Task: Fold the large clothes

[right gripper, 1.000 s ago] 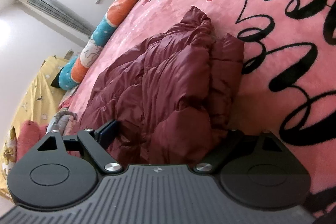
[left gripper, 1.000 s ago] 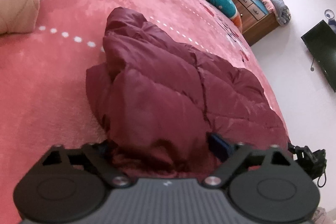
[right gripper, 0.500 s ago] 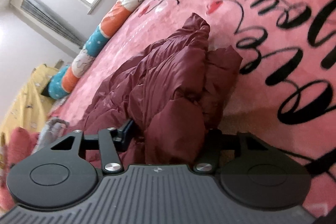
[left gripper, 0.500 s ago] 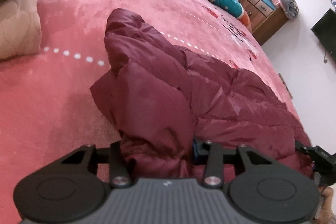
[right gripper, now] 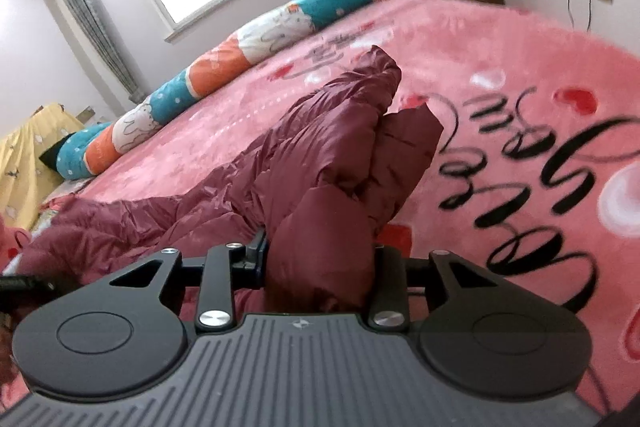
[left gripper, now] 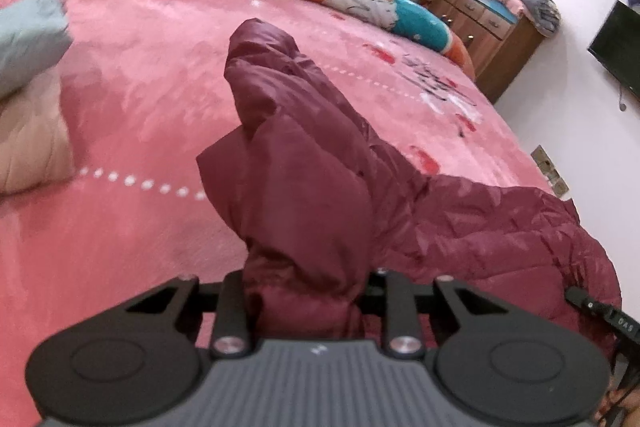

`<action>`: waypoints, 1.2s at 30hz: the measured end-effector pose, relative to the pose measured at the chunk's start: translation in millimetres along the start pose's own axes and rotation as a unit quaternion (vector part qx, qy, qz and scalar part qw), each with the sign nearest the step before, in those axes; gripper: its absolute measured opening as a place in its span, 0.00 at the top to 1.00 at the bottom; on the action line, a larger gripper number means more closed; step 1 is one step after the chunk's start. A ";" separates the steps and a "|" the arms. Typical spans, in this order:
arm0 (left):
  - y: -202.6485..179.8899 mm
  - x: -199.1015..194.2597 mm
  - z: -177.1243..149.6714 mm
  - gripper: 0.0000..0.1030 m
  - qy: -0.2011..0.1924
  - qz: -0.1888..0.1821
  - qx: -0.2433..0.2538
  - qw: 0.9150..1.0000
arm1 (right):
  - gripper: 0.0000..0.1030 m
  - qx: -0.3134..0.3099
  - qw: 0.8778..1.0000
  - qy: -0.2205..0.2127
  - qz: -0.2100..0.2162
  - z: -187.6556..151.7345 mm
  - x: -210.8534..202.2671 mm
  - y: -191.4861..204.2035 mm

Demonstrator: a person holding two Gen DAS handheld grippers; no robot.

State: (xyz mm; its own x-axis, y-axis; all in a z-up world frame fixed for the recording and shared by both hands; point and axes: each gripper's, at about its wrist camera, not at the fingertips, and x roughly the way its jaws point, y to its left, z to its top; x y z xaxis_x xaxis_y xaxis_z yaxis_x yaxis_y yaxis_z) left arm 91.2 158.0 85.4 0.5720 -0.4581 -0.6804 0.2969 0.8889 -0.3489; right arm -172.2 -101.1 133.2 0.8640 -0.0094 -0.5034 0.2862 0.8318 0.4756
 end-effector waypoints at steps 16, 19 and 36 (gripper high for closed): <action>-169.5 11.8 50.5 0.76 -0.035 -0.088 0.102 0.990 | 0.62 0.008 0.986 -0.149 -0.075 44.8 -77.7 -91.1; -211.3 30.6 58.6 0.76 -0.039 -0.109 0.119 0.986 | 0.62 0.025 0.979 -0.178 -0.099 59.8 -94.1 -123.1; -360.8 194.3 44.2 0.76 -0.013 -0.127 0.170 0.977 | 0.62 0.120 0.947 -0.211 -0.211 101.0 -104.4 -312.1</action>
State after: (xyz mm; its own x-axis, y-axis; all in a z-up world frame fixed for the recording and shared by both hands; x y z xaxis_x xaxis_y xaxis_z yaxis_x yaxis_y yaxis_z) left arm 129.0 -251.8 107.6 0.4641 -0.6677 -0.5820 0.6668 0.6959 -0.2667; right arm -309.9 -415.8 110.3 0.7256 -0.5759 -0.3767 0.6853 0.5545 0.4721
